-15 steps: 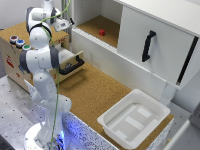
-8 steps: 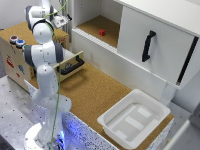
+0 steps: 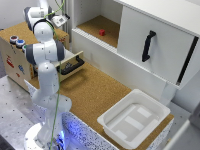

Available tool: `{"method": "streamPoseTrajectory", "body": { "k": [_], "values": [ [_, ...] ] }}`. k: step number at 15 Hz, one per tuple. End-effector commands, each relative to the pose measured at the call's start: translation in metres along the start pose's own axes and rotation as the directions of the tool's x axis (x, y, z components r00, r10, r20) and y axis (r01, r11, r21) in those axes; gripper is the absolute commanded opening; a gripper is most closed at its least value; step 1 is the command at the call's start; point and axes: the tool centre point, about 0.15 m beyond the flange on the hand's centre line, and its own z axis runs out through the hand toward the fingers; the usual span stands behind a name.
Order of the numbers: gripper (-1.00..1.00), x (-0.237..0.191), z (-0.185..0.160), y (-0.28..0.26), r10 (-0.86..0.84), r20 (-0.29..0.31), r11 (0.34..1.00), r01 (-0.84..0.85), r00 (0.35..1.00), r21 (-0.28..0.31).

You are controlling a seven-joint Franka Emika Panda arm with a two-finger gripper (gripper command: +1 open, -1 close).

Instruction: Go towards the yellow block and grasp it

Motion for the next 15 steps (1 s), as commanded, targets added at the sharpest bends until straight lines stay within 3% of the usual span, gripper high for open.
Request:
{"method": "streamPoseTrajectory", "body": {
  "k": [1, 4, 8, 15],
  "values": [
    [-1.0, 0.019, 0.007, 0.009, -0.023, 0.124, 0.999, 0.018, 0.992, 0.044],
    [-1.0, 0.017, 0.009, 0.009, -0.027, 0.132, 0.999, 0.02, 0.991, 0.048],
    [-1.0, 0.008, -0.005, 0.018, 0.03, 0.097, 0.999, -0.032, 0.995, 0.02],
    [-1.0, -0.058, -0.03, 0.017, 0.23, 0.065, 0.973, -0.227, 0.971, -0.05]
  ]
}}
